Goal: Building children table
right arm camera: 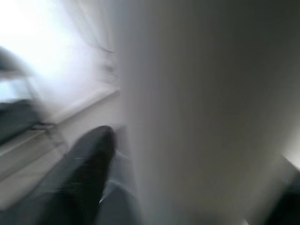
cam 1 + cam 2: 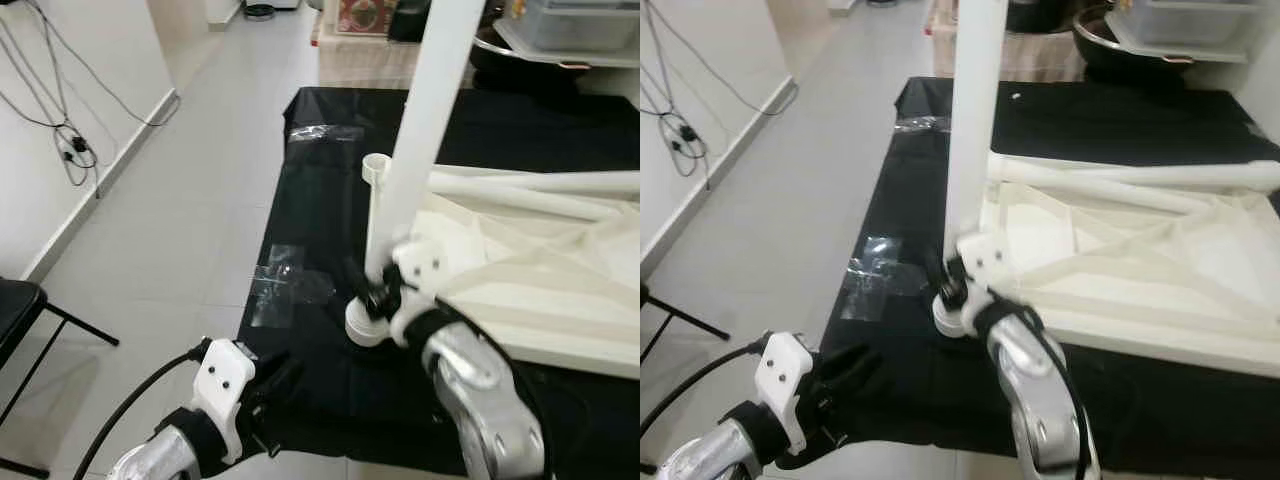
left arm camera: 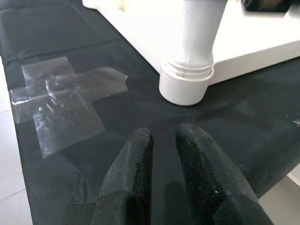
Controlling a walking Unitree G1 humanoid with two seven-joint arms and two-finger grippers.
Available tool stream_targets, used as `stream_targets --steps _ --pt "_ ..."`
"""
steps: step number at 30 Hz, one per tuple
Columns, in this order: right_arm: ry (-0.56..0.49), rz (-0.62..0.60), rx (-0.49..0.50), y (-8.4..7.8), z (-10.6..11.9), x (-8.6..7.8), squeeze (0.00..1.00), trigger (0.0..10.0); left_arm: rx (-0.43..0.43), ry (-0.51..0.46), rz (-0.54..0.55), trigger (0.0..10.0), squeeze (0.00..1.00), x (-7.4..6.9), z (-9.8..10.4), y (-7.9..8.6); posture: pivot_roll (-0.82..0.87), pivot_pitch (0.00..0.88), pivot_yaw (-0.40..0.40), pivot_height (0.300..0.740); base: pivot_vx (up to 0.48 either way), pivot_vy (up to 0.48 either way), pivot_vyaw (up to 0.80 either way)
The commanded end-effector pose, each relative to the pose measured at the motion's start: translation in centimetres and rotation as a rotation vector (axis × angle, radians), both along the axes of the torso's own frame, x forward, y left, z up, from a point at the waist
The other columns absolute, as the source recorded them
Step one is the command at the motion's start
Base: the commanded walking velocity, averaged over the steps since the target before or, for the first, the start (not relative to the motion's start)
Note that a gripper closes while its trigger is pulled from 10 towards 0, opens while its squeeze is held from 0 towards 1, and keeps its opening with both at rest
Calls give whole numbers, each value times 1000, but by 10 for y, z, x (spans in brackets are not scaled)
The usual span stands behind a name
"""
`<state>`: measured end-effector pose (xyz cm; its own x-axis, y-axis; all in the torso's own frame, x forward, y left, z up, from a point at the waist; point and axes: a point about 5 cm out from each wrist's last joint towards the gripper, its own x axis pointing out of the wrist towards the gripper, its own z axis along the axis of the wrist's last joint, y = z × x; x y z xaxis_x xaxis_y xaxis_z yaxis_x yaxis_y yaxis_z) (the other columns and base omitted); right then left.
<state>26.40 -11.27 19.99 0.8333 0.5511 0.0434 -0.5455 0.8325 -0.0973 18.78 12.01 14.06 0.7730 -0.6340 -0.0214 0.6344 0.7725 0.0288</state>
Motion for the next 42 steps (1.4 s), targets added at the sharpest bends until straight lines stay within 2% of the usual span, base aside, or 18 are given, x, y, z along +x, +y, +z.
stream_targets --steps 1,2,3,4,6,7,11,13,21,22,23,24,33,36,38,39,41,42 --pt "-48 171 12 -3 14 -2 1000 10000 -6 3 14 10000 0 0 -2 -1 23 168 -1 740 0 0 0" --pt "-48 171 12 -3 14 -2 1000 10000 -6 3 14 10000 0 0 -2 -1 23 168 -1 740 0 0 0" --pt "-63 257 -46 -9 16 1 1000 10000 -7 1 19 10000 0 0 -2 -1 27 169 1 740 0 0 0" --pt "-59 308 -69 -12 17 5 239 10000 -9 -1 24 10000 0 0 -2 -1 28 170 1 740 0 0 0" --pt "-55 342 -82 -15 18 7 239 10000 -10 -2 28 10000 0 0 -2 -1 28 170 1 740 0 0 0" --pt "-47 379 -91 -19 20 12 0 10000 -11 -3 30 10000 0 0 -2 -2 33 169 1 740 0 0 0" --pt "-40 444 -128 -31 28 27 0 10000 -14 -6 30 10000 0 -1 -3 -2 40 171 1 740 0 0 0" --pt "-54 458 -111 -38 41 41 0 10000 -16 -7 31 10000 0 -1 -2 -2 40 171 1 740 0 0 0" --pt "-54 582 -70 -46 56 51 0 10000 -26 -14 44 10000 0 -2 0 -1 63 172 -6 740 0 0 0" --pt "-44 603 -79 -47 55 51 0 3137 -26 -17 49 10000 0 -1 0 0 66 172 -8 740 0 0 0" --pt "-44 603 -79 -47 55 51 0 3137 -26 -17 49 10000 0 -1 0 0 66 172 -8 740 0 0 0" --pt "-29 626 -84 -49 53 52 0 0 -29 -18 54 10000 0 -1 1 1 66 171 -9 740 0 0 0" --pt "9 702 -71 -60 50 54 0 0 -34 -21 36 10000 0 -4 4 3 65 172 -9 740 0 0 0" --pt "40 679 -28 -61 37 49 0 0 -34 -41 28 10000 0 -5 11 4 61 169 -8 740 0 0 0" --pt "82 571 20 -55 12 38 0 0 -35 -62 21 10000 0 -6 20 6 55 167 -9 740 0 0 0" --pt "82 571 20 -55 12 38 0 0 -35 -62 21 10000 0 -6 20 6 55 167 -9 740 0 0 0" --pt "126 358 -6 -42 -15 33 0 0 -37 -67 11 10000 0 -8 23 7 60 169 -14 740 0 0 0" --pt "126 358 -6 -42 -15 33 0 0 -37 -67 11 10000 0 -8 23 7 60 169 -14 740 0 0 0"
